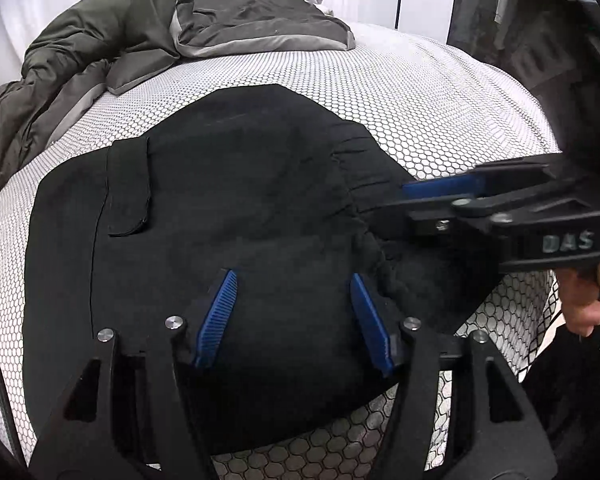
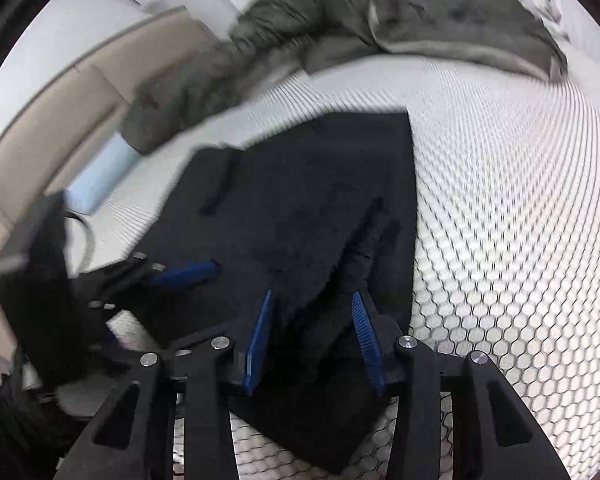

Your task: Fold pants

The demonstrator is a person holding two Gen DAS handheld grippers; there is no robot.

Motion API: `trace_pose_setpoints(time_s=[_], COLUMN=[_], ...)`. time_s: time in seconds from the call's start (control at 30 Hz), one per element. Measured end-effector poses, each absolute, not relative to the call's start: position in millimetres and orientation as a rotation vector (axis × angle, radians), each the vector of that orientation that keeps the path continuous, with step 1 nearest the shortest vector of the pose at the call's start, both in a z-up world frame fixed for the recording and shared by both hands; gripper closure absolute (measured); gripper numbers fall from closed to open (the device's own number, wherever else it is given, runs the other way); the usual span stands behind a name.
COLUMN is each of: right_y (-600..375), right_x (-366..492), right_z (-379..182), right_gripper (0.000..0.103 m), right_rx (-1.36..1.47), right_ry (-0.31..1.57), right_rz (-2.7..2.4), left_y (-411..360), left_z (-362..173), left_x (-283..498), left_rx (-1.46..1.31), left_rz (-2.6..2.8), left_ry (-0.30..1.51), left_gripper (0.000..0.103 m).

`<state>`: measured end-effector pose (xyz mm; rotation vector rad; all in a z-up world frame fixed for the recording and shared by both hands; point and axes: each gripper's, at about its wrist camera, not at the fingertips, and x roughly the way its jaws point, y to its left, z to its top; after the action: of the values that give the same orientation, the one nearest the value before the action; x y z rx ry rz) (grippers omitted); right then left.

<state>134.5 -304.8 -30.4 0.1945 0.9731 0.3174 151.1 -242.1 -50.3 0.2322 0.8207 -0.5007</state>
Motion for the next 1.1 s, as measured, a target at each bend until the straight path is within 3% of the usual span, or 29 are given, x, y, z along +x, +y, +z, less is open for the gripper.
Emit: trace_pose_setpoints(time_s=[0.1,0.2,0.37,0.5,0.57,0.7,0.97,1.03,1.1], right_y=[-311.9,-311.3,-298.3,-306.6,-313.7,-324.0,-315.6,-309.0,-301.1], right_x=[145.6,147.9,133.0,139.4,134.4,132.0,151.8,155.4,152.3], right_z=[-33.4,-25.0,-8.0,-31.6,-28.0,-19.5,-24.2,-20.1,-8.3], right_gripper=[0.061,0.095,0.097,0.097,0.095,0.082,0.082,0.092,0.094], right_rx=[0.294,0.304,0.239,0.239,0.278,0.372,0.39,0.339,0.285], right_ry=[0.972,0.921,0.864,0.963,0.952,0.908,0.87,0.835,0.79], right_rz=[0.316,0.315,0.338,0.257,0.275,0.304,0.312,0.285,0.279], left_y=[-243.9,-243.3,-241.6,-240.0,-235.2,-231.0,-239.8,-240.3,-240.9], left_z=[-53.0,-53.2,-52.3,-49.2,-43.9,-37.7,-48.8,-49.9,-50.1], left_x=[149.8,145.7,147.2,148.9,149.1,145.7,142.4,141.3,141.6], left_rx=[0.229,0.233,0.241,0.236,0.19,0.109,0.178,0.189,0.19], left_rz=[-0.501,-0.503,-0.507,-0.507,-0.517,-0.564,-0.557,-0.556,-0.56], left_ry=[0.816,0.811,0.816,0.824,0.827,0.821,0.807,0.802,0.805], left_gripper=[0.046,0.046,0.046,0.046,0.046,0.046,0.046,0.046,0.046])
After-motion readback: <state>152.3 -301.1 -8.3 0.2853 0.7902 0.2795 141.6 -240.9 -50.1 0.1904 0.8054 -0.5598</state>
